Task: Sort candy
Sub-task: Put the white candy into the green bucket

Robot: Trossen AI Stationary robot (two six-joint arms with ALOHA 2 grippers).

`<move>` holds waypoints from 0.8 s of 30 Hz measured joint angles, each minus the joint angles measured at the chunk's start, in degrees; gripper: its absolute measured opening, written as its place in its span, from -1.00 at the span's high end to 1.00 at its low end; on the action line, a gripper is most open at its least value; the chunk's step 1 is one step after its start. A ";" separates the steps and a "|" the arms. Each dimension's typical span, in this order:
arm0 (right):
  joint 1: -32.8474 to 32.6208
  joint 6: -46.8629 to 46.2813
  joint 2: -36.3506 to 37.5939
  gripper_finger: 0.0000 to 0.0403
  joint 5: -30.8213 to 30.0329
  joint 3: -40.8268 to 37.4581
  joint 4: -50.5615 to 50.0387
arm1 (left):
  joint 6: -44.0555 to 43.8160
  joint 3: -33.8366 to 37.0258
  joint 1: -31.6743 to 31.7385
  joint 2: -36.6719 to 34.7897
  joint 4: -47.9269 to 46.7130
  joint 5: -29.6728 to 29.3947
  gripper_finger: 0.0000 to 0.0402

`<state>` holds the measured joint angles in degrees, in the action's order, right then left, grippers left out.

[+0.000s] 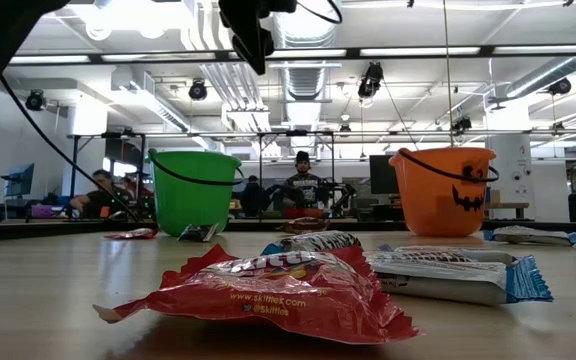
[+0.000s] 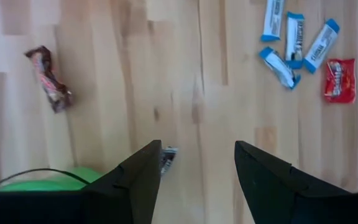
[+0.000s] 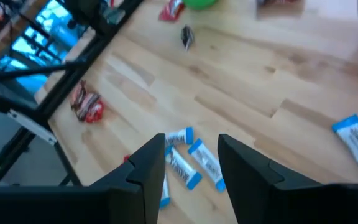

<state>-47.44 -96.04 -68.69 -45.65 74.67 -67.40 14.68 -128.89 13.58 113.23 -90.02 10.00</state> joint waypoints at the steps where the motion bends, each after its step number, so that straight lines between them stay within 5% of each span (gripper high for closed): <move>1: 0.22 0.75 0.18 0.32 -0.73 0.00 -0.02 | -0.40 0.41 -0.44 0.00 0.00 0.00 0.08; 13: 1.00 5.72 3.64 0.31 -12.11 0.00 -0.10 | -7.41 8.43 -5.93 0.00 4.87 0.02 0.08; 24: 1.02 8.82 5.70 0.29 -16.00 0.00 -0.11 | -10.36 18.39 -10.85 -0.17 12.64 0.05 0.08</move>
<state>-46.41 -87.22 -62.98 -61.65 74.67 -67.51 4.32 -110.50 2.73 113.06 -77.38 10.05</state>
